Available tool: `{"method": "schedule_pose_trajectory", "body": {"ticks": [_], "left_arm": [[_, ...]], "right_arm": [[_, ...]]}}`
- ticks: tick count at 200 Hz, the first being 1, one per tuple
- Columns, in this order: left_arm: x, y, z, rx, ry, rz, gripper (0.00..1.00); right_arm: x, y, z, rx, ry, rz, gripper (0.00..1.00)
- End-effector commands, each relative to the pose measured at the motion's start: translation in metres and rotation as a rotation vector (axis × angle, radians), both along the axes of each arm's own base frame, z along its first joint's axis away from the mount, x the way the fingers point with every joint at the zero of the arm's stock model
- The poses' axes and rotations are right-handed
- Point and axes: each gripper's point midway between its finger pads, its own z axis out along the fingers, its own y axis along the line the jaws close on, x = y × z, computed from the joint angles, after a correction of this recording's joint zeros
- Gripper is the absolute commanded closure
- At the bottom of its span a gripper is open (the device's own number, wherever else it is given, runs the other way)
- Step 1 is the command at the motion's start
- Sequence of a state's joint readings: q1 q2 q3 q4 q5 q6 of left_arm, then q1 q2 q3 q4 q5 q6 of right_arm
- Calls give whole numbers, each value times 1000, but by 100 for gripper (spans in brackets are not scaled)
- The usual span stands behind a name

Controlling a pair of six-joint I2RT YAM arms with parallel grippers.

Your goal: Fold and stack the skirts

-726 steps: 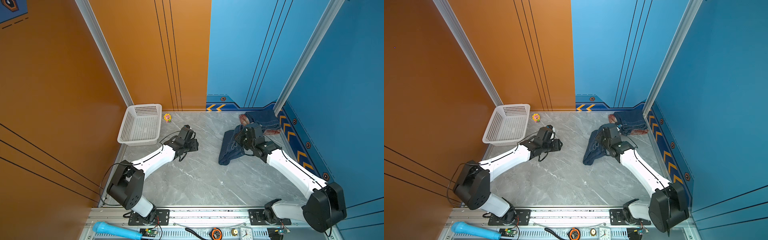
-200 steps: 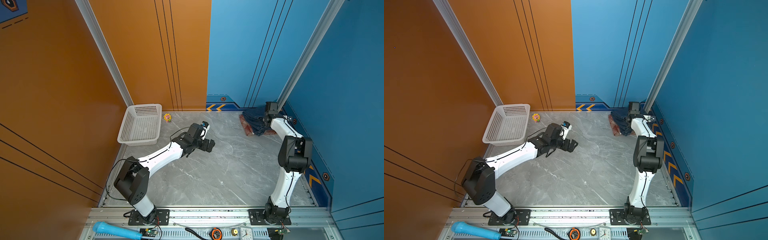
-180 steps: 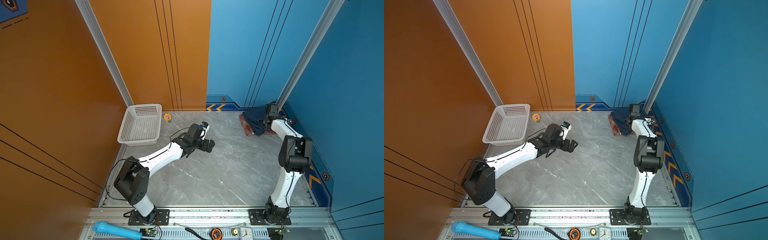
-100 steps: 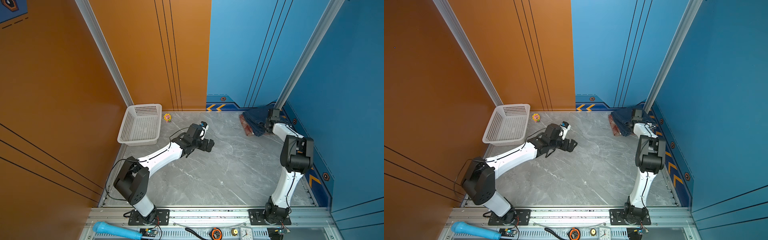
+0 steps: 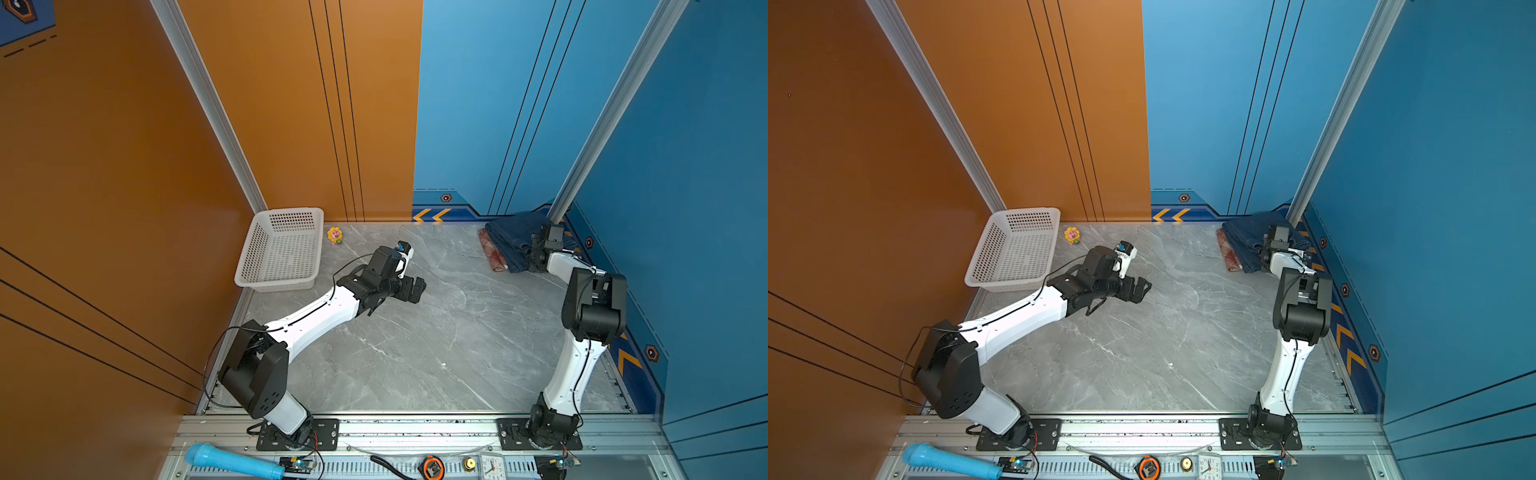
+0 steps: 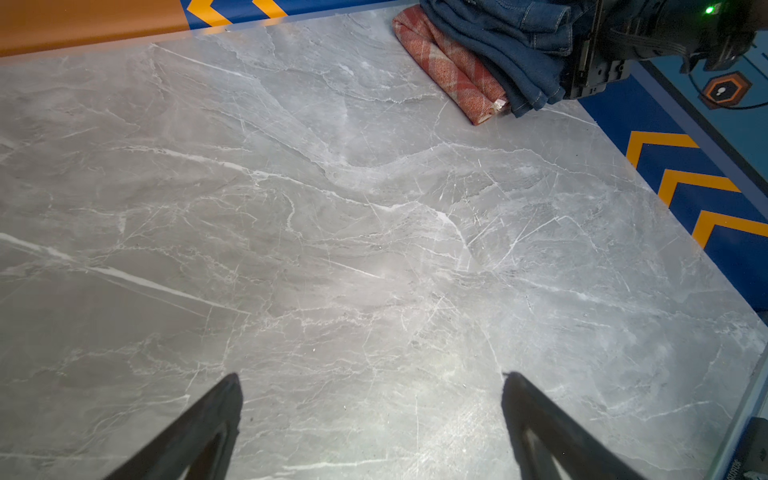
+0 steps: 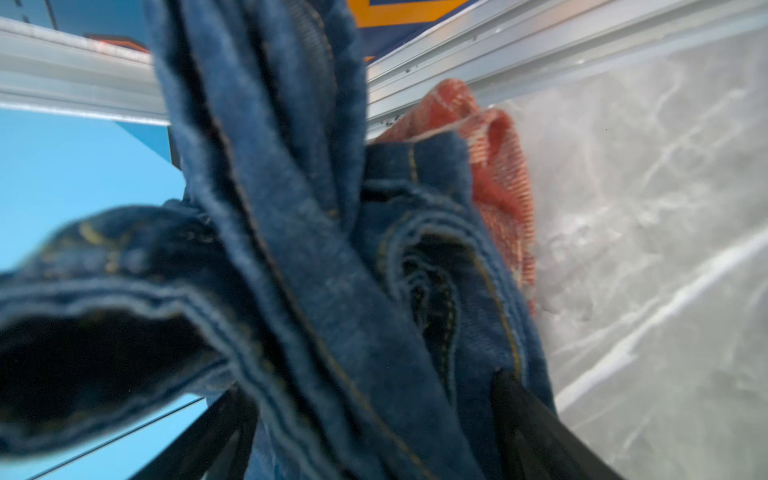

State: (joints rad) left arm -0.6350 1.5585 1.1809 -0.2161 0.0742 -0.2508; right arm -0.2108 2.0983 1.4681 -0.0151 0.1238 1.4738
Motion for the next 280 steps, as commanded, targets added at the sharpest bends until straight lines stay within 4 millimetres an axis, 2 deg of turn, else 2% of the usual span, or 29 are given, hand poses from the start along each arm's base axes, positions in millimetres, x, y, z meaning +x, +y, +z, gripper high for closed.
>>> {"method": "schedule_pose_trajectory", "body": {"ticks": [1,14,16,18,31,58,83,104,122,166,199,219,228,232,253,280], "left_arm": [[5,22,29,38,-55,46,2],[8,33,40,48,-71,71,2],[8,34,41,49,-73,75,2],[9,36,43,52,-76,81,2],[13,53,55,88,-100,126,2],[22,104,79,145,-160,273,2],[29,156,94,120,-160,442,2],[28,187,103,94,-163,546,2],[24,200,110,73,-183,578,2],[9,213,121,25,-263,604,2],[0,232,122,20,-322,654,2],[-4,246,120,24,-333,699,2],[-4,252,125,13,-350,721,2],[-5,254,112,24,-331,725,2],[-5,264,102,29,-347,754,2],[3,275,77,13,-356,788,0]], "right_arm": [[2,4,8,-6,-19,54,4],[5,3,12,-12,-26,72,0],[6,3,25,-19,-51,77,0],[6,3,30,-24,-59,81,0],[10,3,46,-55,-85,127,0],[11,5,73,-118,-90,232,0],[3,5,91,-157,-75,298,0],[-7,3,106,-186,-69,338,0],[-12,7,122,-224,-72,394,0],[-30,31,150,-347,-52,545,0],[-55,50,185,-611,-16,620,0],[-75,70,206,-804,23,686,0],[-85,81,214,-886,32,712,0],[-89,85,216,-916,35,723,0],[-115,106,225,-1058,20,773,0],[-146,114,208,-1133,11,788,0]]}}
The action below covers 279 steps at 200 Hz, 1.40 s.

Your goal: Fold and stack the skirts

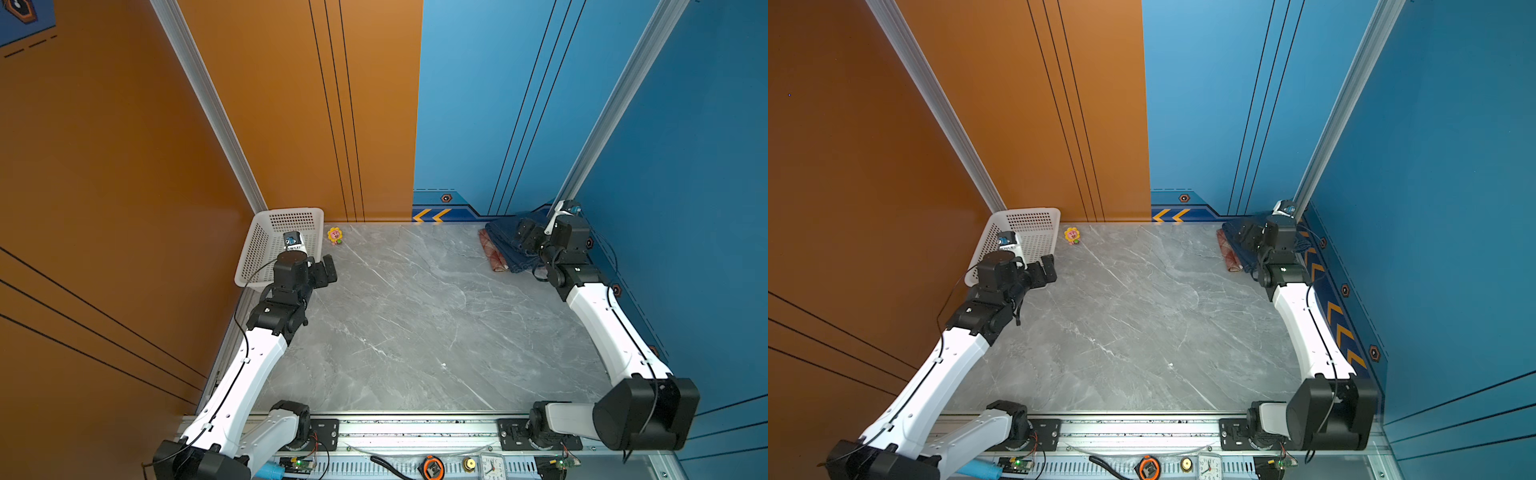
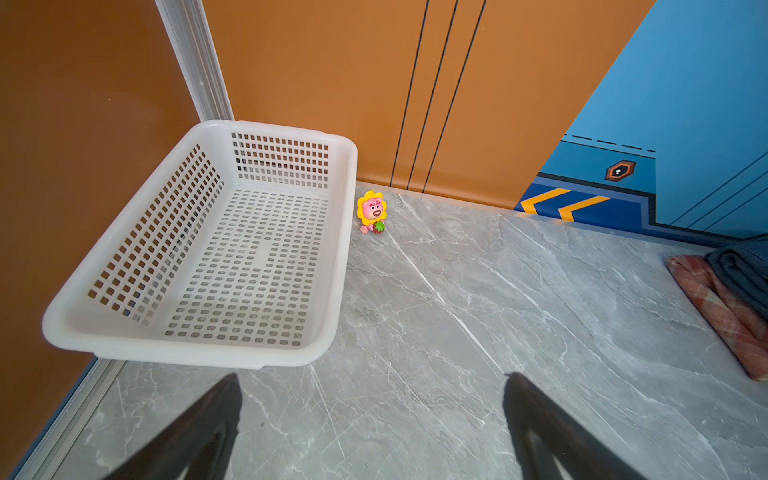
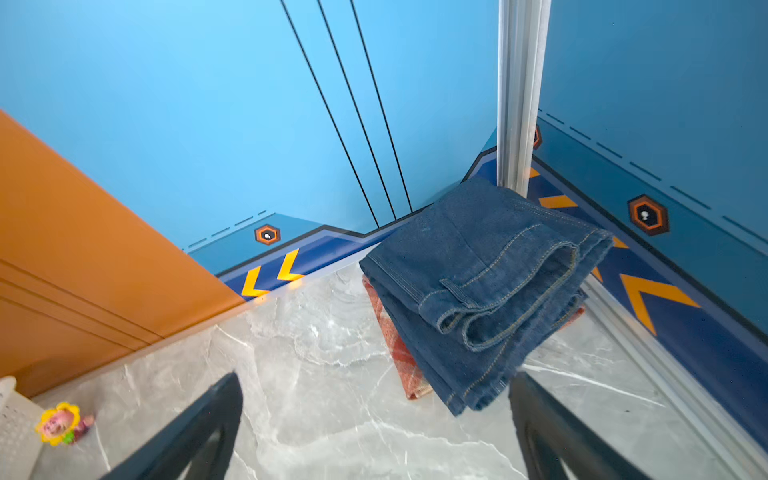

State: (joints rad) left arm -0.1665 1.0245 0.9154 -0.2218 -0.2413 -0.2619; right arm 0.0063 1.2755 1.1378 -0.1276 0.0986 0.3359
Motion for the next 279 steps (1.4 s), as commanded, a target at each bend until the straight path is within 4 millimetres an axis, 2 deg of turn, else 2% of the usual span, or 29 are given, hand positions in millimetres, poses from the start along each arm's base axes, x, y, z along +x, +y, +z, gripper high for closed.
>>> {"method": "schedule_pose_trajectory", "body": {"ticks": [1,27,53,90,117,137,166,191,223,239,256,279], "left_arm": [[8,12,-10,-15,-57,45,0],[15,24,-48,17,-20,79,2],[24,35,-71,137,24,81,2],[33,52,-107,234,57,89,2],[34,52,-120,269,16,61,2],[35,50,-127,263,-11,30,2],[37,41,-130,184,-49,-16,2],[40,30,-155,197,39,-71,2],[40,24,-168,212,48,-86,2],[40,28,-165,200,26,-60,2],[36,42,-164,184,-25,5,2],[31,50,-180,175,-81,45,2]], "right_arm": [[-20,-11,-18,-162,4,-20,0],[-45,-8,-50,-179,-7,2,0],[-62,-10,-91,-205,-6,-10,0],[-67,-12,-154,-240,53,-22,0],[-62,-9,-193,-249,95,-17,0],[-55,-2,-194,-296,101,-2,0],[-54,-10,-192,-272,74,-30,0],[-54,-8,-188,-264,27,-18,0],[-52,-8,-187,-276,1,-15,0],[-51,-8,-191,-281,-30,-18,0],[-45,-6,-199,-288,-17,-7,0],[-45,-4,-207,-284,-27,6,0]]}}
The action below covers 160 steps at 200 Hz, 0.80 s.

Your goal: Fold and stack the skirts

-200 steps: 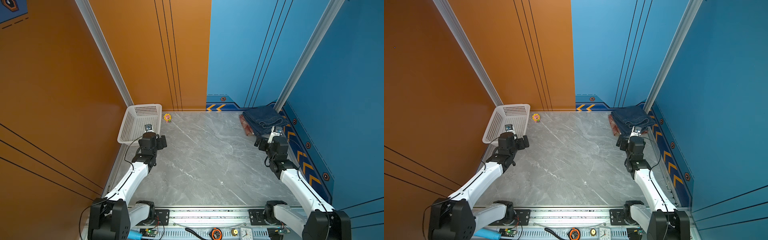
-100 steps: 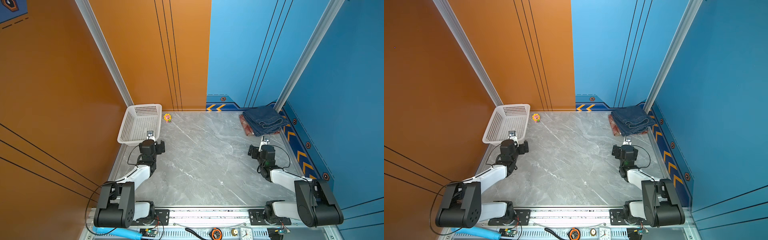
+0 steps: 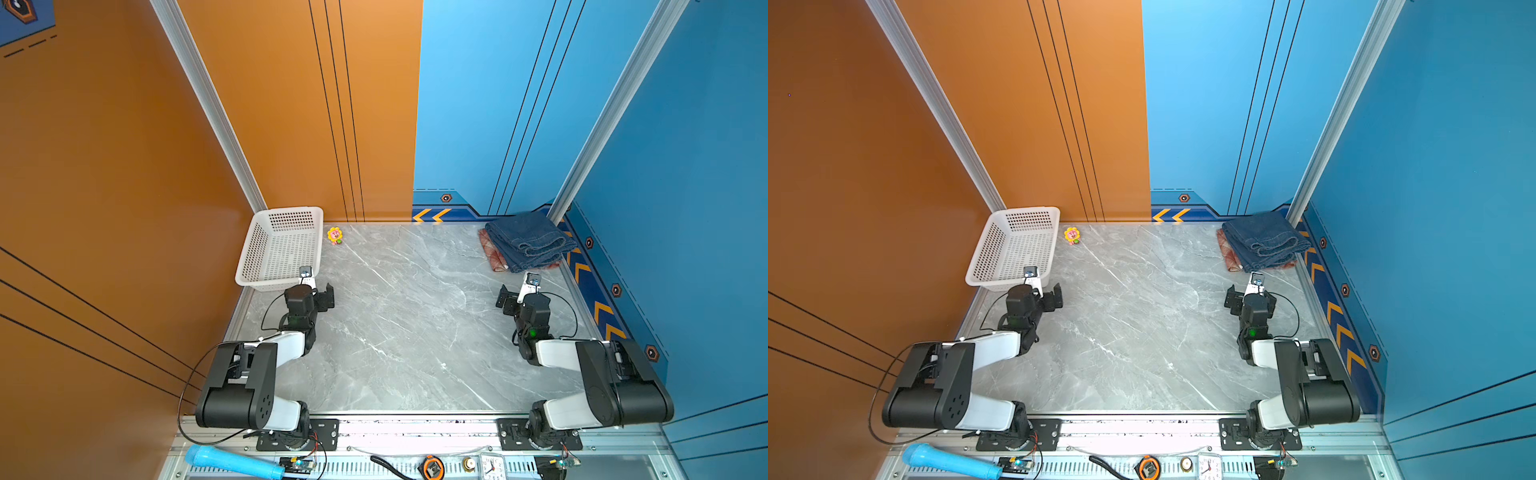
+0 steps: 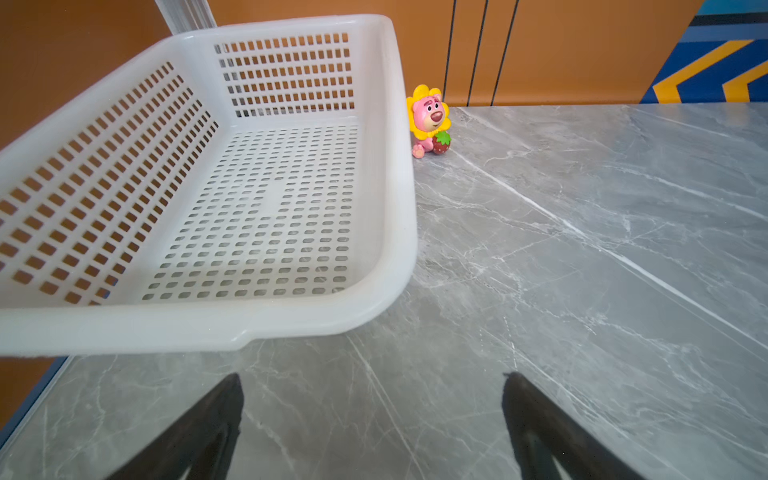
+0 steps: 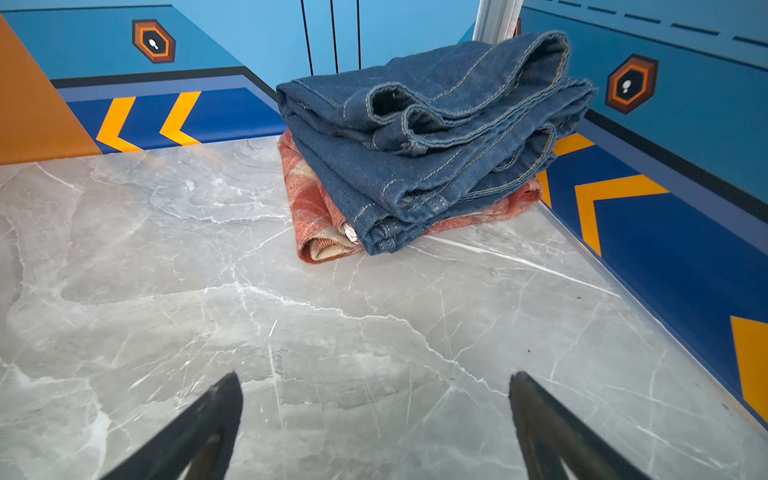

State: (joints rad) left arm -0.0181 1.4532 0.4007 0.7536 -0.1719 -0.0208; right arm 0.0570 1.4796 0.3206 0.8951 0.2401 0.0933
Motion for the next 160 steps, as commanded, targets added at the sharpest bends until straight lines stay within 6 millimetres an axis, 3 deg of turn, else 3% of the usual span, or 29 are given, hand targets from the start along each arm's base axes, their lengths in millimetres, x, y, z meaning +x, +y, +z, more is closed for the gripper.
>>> {"method": "schedule_pose_trajectory", "body": {"ticks": [1,32,160], "left_arm": [[-2,10,-6,-12,-97,45,2],[4,6,-10,30,-45,57,2],[3,3,-8,46,-51,53,2]], "right_arm": [[3,1,6,-12,-64,19,0],[15,1,-2,2,7,29,0],[14,2,-2,-13,2,28,0]]}}
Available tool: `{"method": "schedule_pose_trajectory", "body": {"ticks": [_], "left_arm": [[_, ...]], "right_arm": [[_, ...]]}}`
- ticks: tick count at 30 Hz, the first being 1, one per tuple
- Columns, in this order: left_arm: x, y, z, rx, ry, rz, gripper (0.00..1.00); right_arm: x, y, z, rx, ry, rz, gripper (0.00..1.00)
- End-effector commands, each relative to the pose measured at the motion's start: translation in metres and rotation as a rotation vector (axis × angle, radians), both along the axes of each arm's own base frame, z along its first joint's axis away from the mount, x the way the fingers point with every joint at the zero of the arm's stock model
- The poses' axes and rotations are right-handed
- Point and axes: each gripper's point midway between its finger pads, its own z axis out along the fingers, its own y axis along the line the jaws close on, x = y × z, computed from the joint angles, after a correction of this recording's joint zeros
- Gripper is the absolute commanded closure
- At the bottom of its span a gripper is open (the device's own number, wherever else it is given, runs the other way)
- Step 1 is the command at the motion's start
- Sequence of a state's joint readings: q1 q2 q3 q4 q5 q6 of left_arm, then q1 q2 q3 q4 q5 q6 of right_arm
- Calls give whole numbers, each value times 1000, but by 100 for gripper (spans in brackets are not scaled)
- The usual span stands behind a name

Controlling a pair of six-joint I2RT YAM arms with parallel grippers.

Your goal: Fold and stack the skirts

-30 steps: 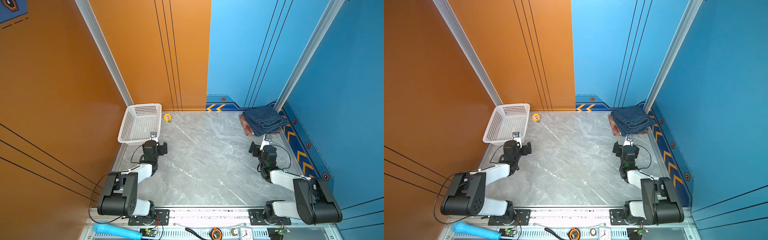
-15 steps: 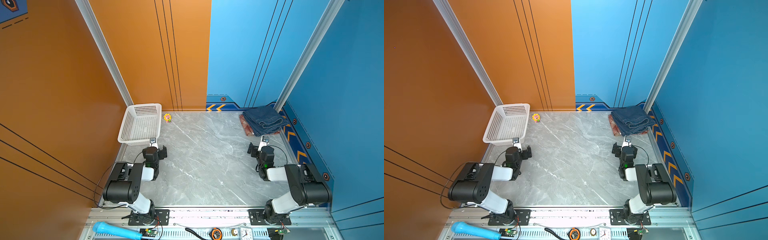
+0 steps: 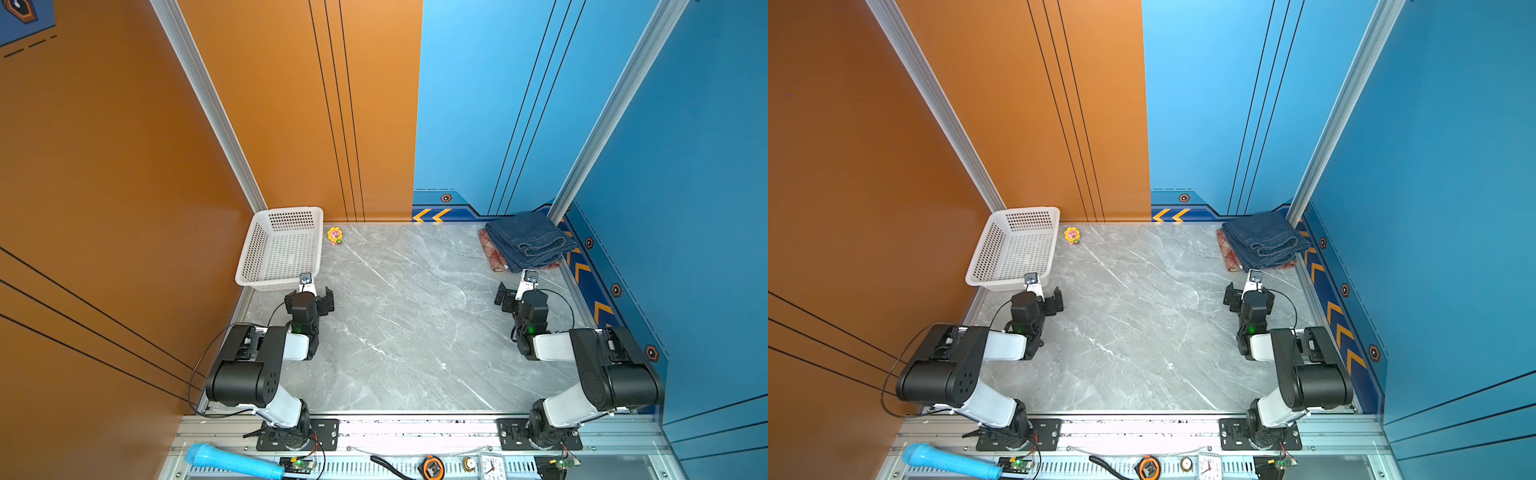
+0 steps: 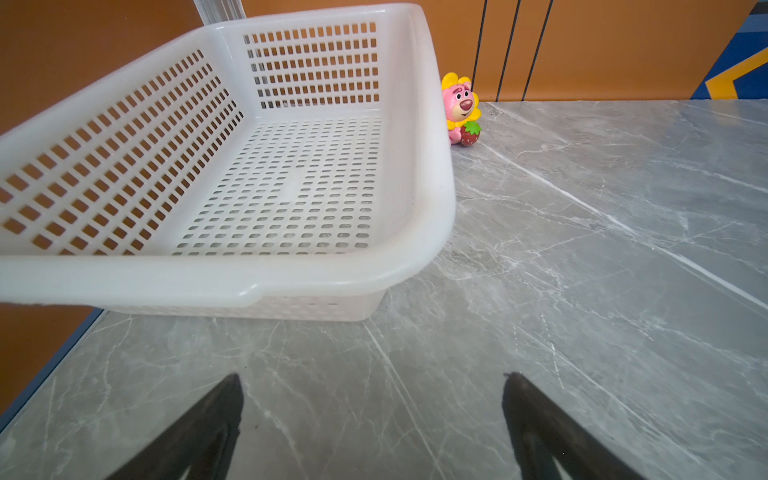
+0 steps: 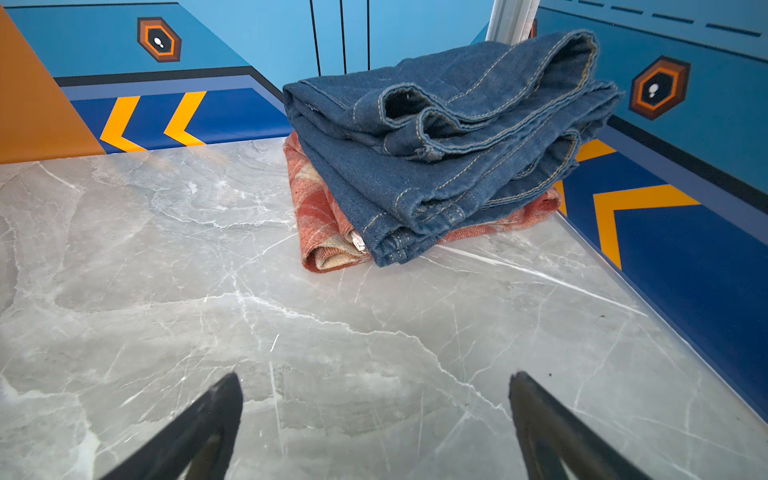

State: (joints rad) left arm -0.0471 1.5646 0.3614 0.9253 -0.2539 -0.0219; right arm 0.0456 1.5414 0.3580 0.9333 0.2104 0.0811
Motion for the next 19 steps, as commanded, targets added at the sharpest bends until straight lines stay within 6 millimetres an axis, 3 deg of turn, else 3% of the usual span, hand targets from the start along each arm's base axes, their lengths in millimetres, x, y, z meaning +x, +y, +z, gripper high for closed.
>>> {"method": "schedule_pose_trajectory", "body": {"ticks": [1,19], "left_arm": [[3,0,9,19,-28,6,2],[3,0,8,19,-26,6,2]], "right_arm": [[1,0,-2,-13,12,6,0],[2,1,-2,-8,13,12,0]]}}
